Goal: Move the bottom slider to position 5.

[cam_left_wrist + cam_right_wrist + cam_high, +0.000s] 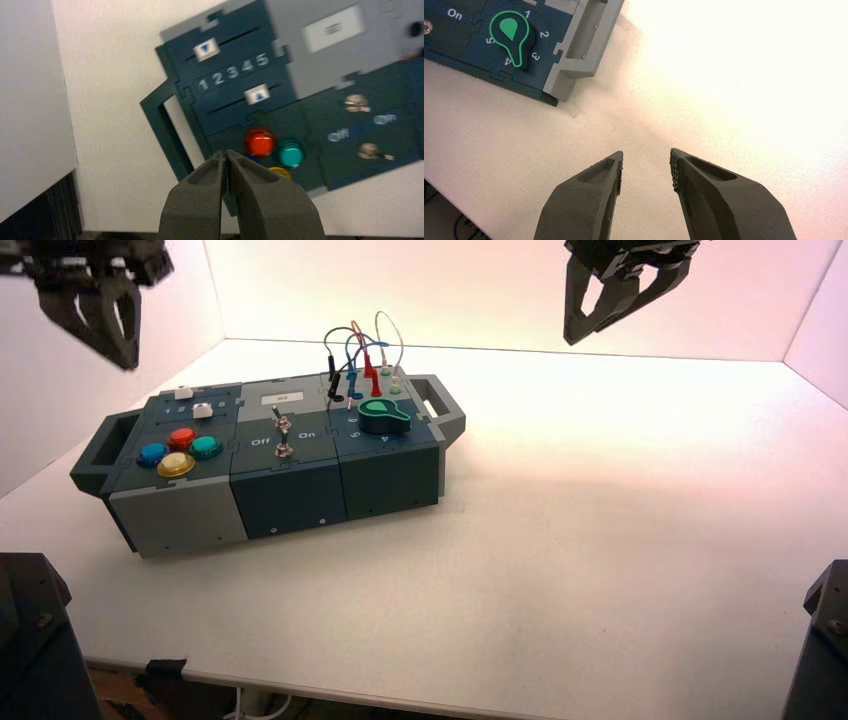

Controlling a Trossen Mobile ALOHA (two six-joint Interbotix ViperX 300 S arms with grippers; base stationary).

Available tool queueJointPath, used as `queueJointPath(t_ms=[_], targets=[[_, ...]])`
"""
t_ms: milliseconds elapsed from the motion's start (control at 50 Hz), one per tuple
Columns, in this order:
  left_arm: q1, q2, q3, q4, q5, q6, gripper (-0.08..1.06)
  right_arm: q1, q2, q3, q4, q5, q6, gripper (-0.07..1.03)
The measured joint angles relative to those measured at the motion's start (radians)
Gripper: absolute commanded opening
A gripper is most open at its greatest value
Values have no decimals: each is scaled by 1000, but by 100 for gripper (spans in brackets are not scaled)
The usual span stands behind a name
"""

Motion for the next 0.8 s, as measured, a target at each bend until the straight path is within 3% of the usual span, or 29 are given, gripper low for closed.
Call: queueJointPath(t_ms=[520,800], targets=[[2,253,-109,-5,-3,9,-3,-2,2,-2,2,0,-2,51],[-18,298,-149,-11,-5,14,-3,-2,2,-5,2,0,-2,51]])
